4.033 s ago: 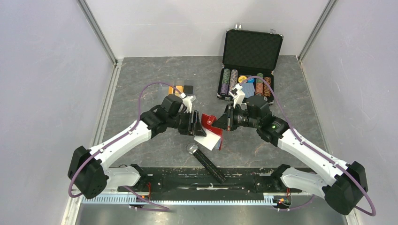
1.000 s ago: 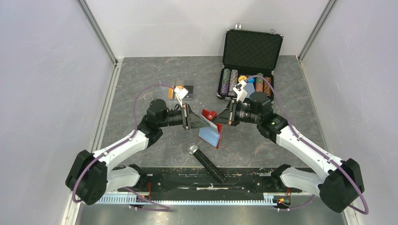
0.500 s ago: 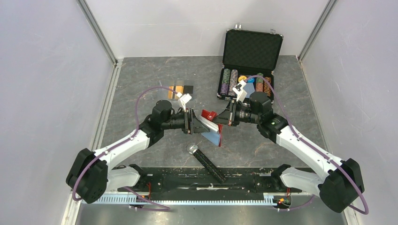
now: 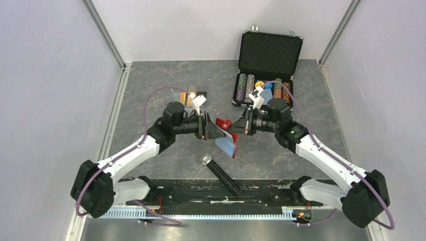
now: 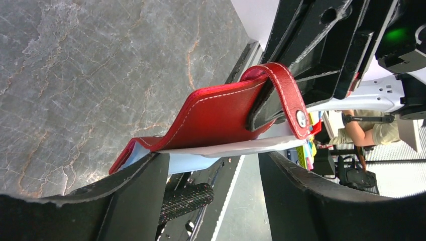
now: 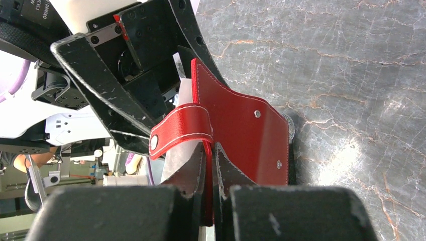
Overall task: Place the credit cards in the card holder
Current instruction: Open the card holder at the center of the board.
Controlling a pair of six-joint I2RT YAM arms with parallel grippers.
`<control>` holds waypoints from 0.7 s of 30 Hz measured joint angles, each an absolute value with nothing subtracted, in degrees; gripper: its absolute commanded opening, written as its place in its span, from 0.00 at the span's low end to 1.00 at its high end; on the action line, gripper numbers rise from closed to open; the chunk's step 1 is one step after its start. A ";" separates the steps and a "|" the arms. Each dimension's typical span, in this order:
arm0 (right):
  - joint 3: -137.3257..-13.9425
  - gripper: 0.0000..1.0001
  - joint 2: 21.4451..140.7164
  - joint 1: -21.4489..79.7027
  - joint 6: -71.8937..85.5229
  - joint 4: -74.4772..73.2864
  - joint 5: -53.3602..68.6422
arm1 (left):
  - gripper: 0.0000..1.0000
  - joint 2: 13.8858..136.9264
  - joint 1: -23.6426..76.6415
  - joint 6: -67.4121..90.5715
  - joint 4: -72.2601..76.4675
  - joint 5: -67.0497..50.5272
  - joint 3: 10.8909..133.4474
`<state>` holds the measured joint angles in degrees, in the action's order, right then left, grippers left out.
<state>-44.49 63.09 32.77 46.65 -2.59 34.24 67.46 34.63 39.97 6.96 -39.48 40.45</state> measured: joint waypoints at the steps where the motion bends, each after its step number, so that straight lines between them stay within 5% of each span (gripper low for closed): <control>1: -44.49 0.00 63.09 32.75 46.65 -2.59 34.26 | 0.76 67.46 34.63 39.97 6.94 -39.48 40.49; 10: -44.47 0.00 63.09 32.73 46.65 -2.50 34.57 | 0.54 67.33 34.63 40.01 8.08 -42.13 40.88; 21: -44.47 0.00 63.09 32.73 46.50 -2.57 34.94 | 0.77 67.33 34.81 35.86 0.43 -31.73 41.82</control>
